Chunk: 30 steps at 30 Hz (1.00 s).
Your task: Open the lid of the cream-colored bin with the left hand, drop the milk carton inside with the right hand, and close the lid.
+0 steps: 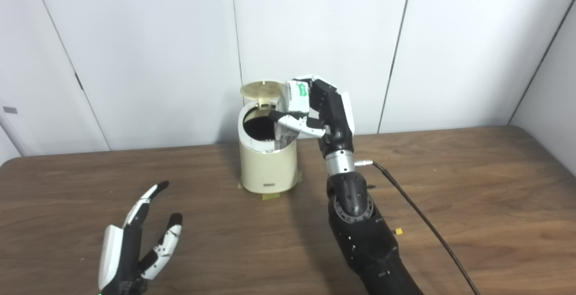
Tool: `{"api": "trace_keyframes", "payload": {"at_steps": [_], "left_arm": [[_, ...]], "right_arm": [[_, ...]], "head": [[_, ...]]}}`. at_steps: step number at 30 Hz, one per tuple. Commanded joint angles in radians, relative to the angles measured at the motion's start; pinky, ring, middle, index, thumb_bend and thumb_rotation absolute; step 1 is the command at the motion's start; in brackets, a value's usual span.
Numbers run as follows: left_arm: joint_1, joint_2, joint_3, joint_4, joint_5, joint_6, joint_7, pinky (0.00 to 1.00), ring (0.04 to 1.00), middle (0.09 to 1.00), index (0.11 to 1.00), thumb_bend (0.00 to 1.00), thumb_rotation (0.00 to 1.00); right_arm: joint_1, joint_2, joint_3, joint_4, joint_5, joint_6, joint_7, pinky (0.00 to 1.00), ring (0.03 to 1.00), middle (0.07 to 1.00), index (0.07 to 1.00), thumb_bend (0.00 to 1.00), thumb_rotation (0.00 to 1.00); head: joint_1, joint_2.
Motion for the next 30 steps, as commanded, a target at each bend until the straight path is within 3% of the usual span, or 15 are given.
{"api": "trace_keyframes", "payload": {"at_steps": [1, 8, 11, 21, 30], "left_arm": [[0.056, -0.039, -0.02, 0.027, 0.013, -0.013, 0.028, 0.92, 0.884, 0.88, 0.861, 0.38, 0.6], [0.066, -0.044, -0.028, 0.032, 0.021, -0.042, 0.048, 0.94, 0.887, 0.877, 0.86, 0.38, 0.58], [0.07, -0.048, -0.036, 0.022, 0.034, -0.023, 0.054, 0.93, 0.887, 0.875, 0.86, 0.37, 0.58], [0.074, -0.053, -0.053, 0.014, 0.065, -0.016, 0.069, 0.91, 0.886, 0.868, 0.853, 0.35, 0.55], [0.079, -0.058, -0.064, 0.009, 0.08, -0.016, 0.086, 0.92, 0.877, 0.856, 0.833, 0.35, 0.51]], "right_arm": [[-0.083, 0.009, 0.015, -0.016, 0.012, -0.061, -0.024, 0.41, 0.456, 0.507, 0.454, 0.5, 0.0], [-0.111, -0.017, 0.129, 0.018, -0.044, -0.061, -0.181, 0.38, 0.46, 0.504, 0.455, 0.5, 0.0], [-0.123, -0.031, 0.192, 0.038, -0.062, -0.061, -0.268, 0.38, 0.462, 0.506, 0.455, 0.5, 0.0], [-0.173, -0.077, 0.468, 0.141, -0.174, -0.061, -0.688, 0.39, 0.464, 0.508, 0.464, 0.5, 0.0], [-0.209, -0.089, 0.61, 0.212, -0.18, -0.061, -0.866, 0.4, 0.46, 0.515, 0.462, 0.5, 0.0]], "head": [[0.008, -0.004], [0.037, -0.012], [0.051, -0.02], [0.068, -0.037], [0.084, -0.044]]}}
